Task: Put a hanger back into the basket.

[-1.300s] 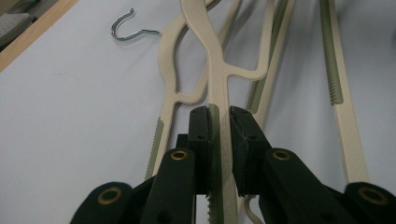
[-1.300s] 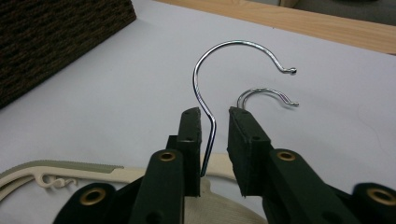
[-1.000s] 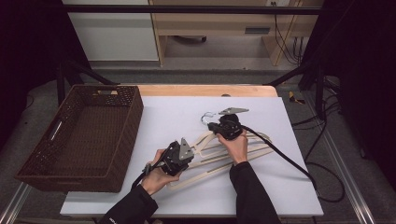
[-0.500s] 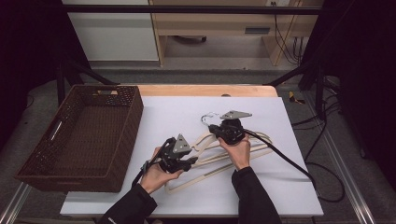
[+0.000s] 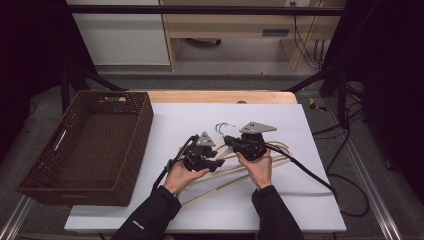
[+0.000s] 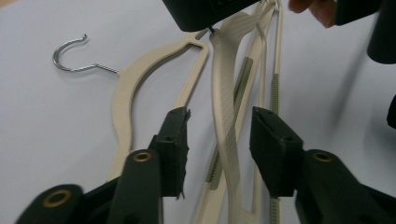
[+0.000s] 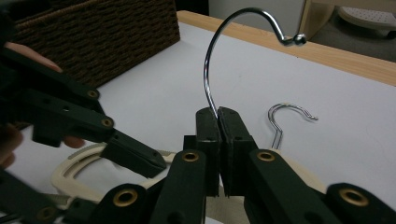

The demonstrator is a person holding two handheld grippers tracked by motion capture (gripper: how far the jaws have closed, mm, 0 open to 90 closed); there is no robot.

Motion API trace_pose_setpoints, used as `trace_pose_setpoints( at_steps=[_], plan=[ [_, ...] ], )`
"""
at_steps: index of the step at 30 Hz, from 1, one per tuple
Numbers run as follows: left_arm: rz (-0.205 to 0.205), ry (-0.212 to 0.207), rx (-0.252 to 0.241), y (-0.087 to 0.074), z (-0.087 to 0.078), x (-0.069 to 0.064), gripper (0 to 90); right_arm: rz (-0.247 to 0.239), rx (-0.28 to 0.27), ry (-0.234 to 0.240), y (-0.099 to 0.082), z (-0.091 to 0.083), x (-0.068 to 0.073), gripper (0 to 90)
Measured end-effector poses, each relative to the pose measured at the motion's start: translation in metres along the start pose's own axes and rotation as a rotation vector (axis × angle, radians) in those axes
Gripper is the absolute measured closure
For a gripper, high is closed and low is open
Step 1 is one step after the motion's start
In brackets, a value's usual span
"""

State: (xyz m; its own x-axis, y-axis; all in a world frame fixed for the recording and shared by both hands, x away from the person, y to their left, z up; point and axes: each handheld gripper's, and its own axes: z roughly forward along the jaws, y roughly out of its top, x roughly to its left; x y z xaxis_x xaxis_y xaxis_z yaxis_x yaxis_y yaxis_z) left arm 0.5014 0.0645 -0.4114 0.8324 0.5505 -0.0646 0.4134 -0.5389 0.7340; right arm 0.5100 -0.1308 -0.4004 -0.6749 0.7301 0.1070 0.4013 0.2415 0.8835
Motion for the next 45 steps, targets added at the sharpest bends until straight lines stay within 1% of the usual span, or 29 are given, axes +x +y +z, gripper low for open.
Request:
trace_pose_setpoints(
  at_steps=[3,4,5,6,8,10,11,15,16,18,19,20,21,22,23,24,25,26,27,28,29,30,31,32,33,37,38,44,45],
  plan=[
    [-0.019,-0.019,-0.005,0.0,0.004,0.0,69.9,-0.014,-0.007,0.006,0.0,-0.005,0.002,87.8],
    [-0.024,-0.036,-0.003,0.0,0.004,0.001,69.9,-0.014,-0.007,0.006,0.0,-0.005,0.002,87.8],
    [-0.029,-0.05,-0.004,0.0,0.004,0.0,73.5,-0.019,-0.008,0.006,0.0,-0.006,0.002,87.8],
    [-0.019,-0.052,-0.003,0.0,0.004,0.0,79.2,-0.021,-0.01,0.012,0.0,-0.006,0.002,87.7],
    [-0.015,-0.048,0.001,0.001,0.003,-0.002,79.4,-0.02,-0.012,0.012,0.0,-0.006,0.002,87.5],
    [-0.026,-0.061,-0.001,0.001,0.002,-0.001,80.1,-0.021,-0.014,0.015,0.0,-0.007,0.002,86.8],
    [-0.033,-0.066,-0.009,0.001,0.001,-0.001,81.5,-0.021,-0.021,0.027,0.0,-0.009,0.003,80.3],
    [-0.046,-0.113,-0.046,0.002,-0.005,-0.007,84.4,-0.038,-0.038,0.036,0.001,-0.019,0.006,68.8],
    [-0.044,-0.129,-0.049,0.002,-0.007,-0.009,84.4,-0.038,-0.038,0.036,0.001,-0.019,0.006,68.8],
    [-0.031,-0.127,-0.05,0.003,-0.011,-0.016,85.2,-0.053,-0.039,0.045,0.001,-0.028,0.009,62.1],
    [-0.031,-0.136,-0.061,0.003,-0.014,-0.022,85.9,-0.066,-0.055,0.064,0.001,-0.039,0.013,54.9],
    [-0.031,-0.136,-0.061,0.003,-0.014,-0.022,86.0,-0.068,-0.061,0.066,0.001,-0.046,0.015,52.1],
    [-0.023,-0.133,-0.066,0.003,-0.016,-0.025,86.2,-0.072,-0.069,0.066,0.001,-0.053,0.017,49.1],
    [-0.018,-0.131,-0.073,0.003,-0.019,-0.027,86.2,-0.072,-0.069,0.066,0.001,-0.053,0.017,49.1],
    [-0.01,-0.116,-0.084,0.004,-0.024,-0.032,86.3,-0.079,-0.088,0.051,0.0,-0.067,0.02,42.9],
    [-0.01,-0.116,-0.084,0.004,-0.024,-0.032,86.3,-0.079,-0.088,0.051,0.0,-0.067,0.02,42.9],
    [-0.009,-0.107,-0.088,0.005,-0.027,-0.034,86.4,-0.077,-0.109,0.051,-0.001,-0.079,0.022,35.4],
    [-0.007,-0.101,-0.095,0.006,-0.029,-0.035,86.4,-0.073,-0.126,0.053,-0.002,-0.085,0.021,31.2],
    [-0.005,-0.091,-0.097,0.007,-0.033,-0.036,86.4,-0.073,-0.126,0.053,-0.002,-0.085,0.021,31.2],
    [-0.003,-0.08,-0.109,0.007,-0.039,-0.037,86.4,-0.056,-0.145,0.055,-0.006,-0.095,0.02,25.4],
    [-0.003,-0.08,-0.109,0.007,-0.039,-0.037,86.4,-0.056,-0.145,0.055,-0.006,-0.095,0.02,25.4],
    [-0.006,-0.075,-0.123,0.008,-0.046,-0.037,86.4,-0.049,-0.155,0.035,-0.011,-0.104,0.016,19.5],
    [-0.006,-0.075,-0.123,0.008,-0.046,-0.037,86.4,-0.045,-0.158,0.017,-0.014,-0.107,0.014,17.0],
    [-0.01,-0.077,-0.13,0.009,-0.05,-0.036,86.4,-0.045,-0.158,0.017,-0.014,-0.107,0.014,17.0],
    [-0.006,-0.067,-0.14,0.01,-0.055,-0.037,86.4,-0.036,-0.154,-0.01,-0.021,-0.113,0.008,14.7],
    [-0.001,-0.037,-0.169,0.014,-0.074,-0.036,86.4,-0.035,-0.153,-0.039,-0.031,-0.12,0.0,11.4],
    [0.001,-0.03,-0.175,0.015,-0.079,-0.035,86.4,-0.023,-0.147,-0.059,-0.037,-0.124,-0.005,9.1],
    [0.019,0.006,-0.204,0.02,-0.109,-0.031,86.4,-0.001,-0.133,-0.108,-0.049,-0.132,-0.015,7.0],
    [0.021,0.013,-0.215,0.022,-0.12,-0.029,86.4,-0.002,-0.131,-0.115,-0.051,-0.132,-0.016,6.7]
  ],
)
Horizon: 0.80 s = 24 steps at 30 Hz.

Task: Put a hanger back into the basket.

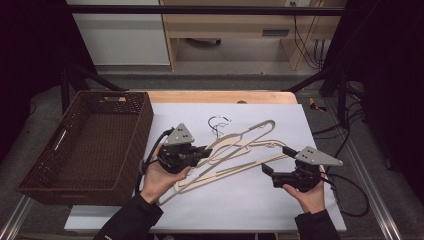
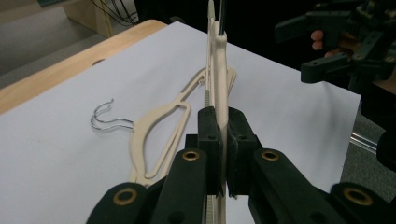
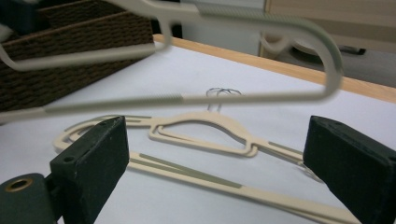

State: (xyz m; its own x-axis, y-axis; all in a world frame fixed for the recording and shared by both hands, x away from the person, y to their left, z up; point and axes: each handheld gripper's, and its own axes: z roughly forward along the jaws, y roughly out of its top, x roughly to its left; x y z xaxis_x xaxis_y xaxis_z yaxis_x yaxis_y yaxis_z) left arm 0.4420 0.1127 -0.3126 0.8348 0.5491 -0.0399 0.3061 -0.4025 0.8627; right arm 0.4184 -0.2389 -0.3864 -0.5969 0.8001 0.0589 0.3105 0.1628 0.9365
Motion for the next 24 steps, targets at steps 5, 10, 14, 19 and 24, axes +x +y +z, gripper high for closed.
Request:
trace_pose_setpoints(
  at_steps=[5,10,14,19,24],
  plan=[
    [0.012,0.041,-0.025,0.012,-0.025,0.008,86.4,-0.003,0.009,-0.018,-0.004,-0.002,-0.004,5.7],
    [0.021,0.068,-0.039,0.018,-0.043,0.016,86.4,-0.001,0.012,-0.028,-0.005,-0.003,-0.004,5.0],
    [0.02,0.105,-0.052,0.023,-0.063,0.03,86.3,0.004,0.013,-0.033,-0.006,-0.005,-0.006,5.0],
    [0.028,0.145,-0.043,0.024,-0.078,0.042,86.3,0.012,0.012,-0.038,-0.007,-0.006,-0.007,5.0],
    [0.035,0.183,-0.041,0.021,-0.098,0.062,86.3,0.013,0.006,-0.043,-0.007,-0.008,-0.008,4.6]
  ],
)
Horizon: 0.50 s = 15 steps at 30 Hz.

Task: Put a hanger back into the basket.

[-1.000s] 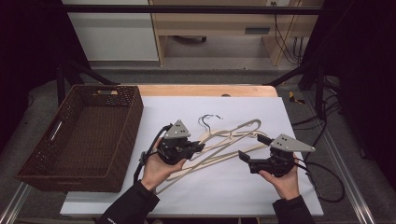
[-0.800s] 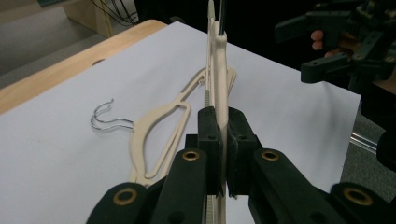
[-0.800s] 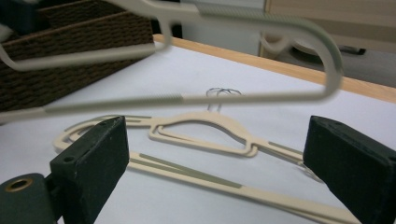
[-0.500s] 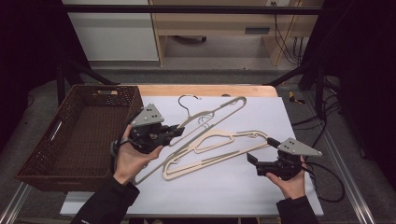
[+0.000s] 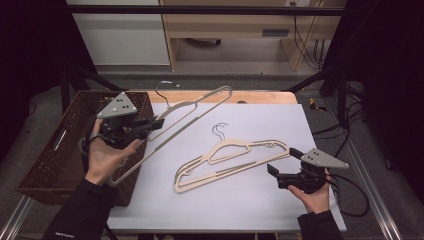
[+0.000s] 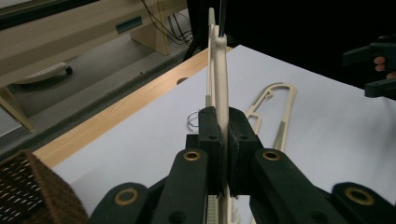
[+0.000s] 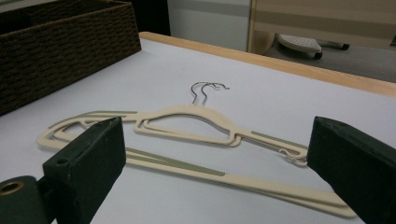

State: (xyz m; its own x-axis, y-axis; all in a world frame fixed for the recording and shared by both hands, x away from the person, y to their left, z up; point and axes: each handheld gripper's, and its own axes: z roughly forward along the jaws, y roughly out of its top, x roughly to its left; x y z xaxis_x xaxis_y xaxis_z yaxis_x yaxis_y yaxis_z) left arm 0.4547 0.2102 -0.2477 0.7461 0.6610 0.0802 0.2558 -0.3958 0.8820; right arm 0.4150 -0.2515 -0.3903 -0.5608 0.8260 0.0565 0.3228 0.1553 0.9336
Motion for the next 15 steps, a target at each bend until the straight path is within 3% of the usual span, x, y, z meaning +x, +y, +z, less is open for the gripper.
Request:
trace_pose_setpoints(
  at_steps=[7,11,15],
  plan=[
    [-0.039,0.039,-0.016,-0.008,-0.019,0.035,86.4,-0.001,-0.001,-0.007,0.0,-0.001,-0.001,4.5],
    [-0.038,0.073,-0.002,-0.017,-0.031,0.057,86.4,-0.003,0.001,-0.006,0.0,-0.001,-0.001,4.5],
    [-0.032,0.092,-0.001,-0.024,-0.038,0.069,86.3,-0.007,0.003,-0.002,0.0,-0.001,-0.001,4.5]
  ],
)
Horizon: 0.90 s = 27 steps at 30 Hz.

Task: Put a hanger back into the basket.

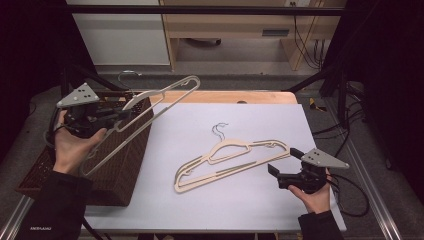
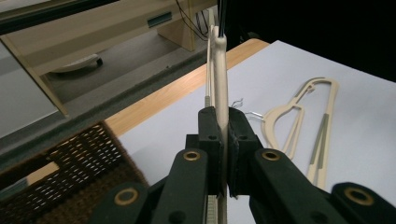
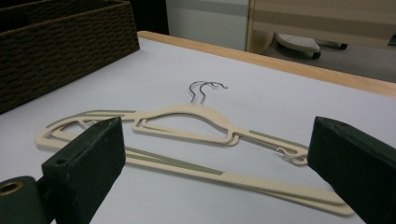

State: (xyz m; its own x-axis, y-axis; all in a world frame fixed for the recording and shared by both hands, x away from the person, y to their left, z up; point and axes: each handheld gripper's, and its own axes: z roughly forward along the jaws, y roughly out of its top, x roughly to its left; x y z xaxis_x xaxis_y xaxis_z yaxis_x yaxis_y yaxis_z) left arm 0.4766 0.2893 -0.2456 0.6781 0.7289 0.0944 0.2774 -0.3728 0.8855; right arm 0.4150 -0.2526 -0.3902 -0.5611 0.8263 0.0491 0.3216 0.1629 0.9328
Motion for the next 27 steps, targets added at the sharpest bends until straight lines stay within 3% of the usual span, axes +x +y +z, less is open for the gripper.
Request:
trace_pose_setpoints(
  at_steps=[13,18,27],
  plan=[
    [-0.061,0.067,0.032,-0.038,-0.021,0.056,86.4,-0.001,0.008,0.001,0.0,0.002,0.001,4.6],
    [-0.077,0.084,0.048,-0.049,-0.026,0.069,86.4,0.001,0.01,0.0,0.0,0.003,0.001,4.6],
    [-0.143,0.116,0.057,-0.075,-0.033,0.096,86.3,-0.007,0.014,0.001,-0.001,0.004,0.001,4.5]
  ],
)
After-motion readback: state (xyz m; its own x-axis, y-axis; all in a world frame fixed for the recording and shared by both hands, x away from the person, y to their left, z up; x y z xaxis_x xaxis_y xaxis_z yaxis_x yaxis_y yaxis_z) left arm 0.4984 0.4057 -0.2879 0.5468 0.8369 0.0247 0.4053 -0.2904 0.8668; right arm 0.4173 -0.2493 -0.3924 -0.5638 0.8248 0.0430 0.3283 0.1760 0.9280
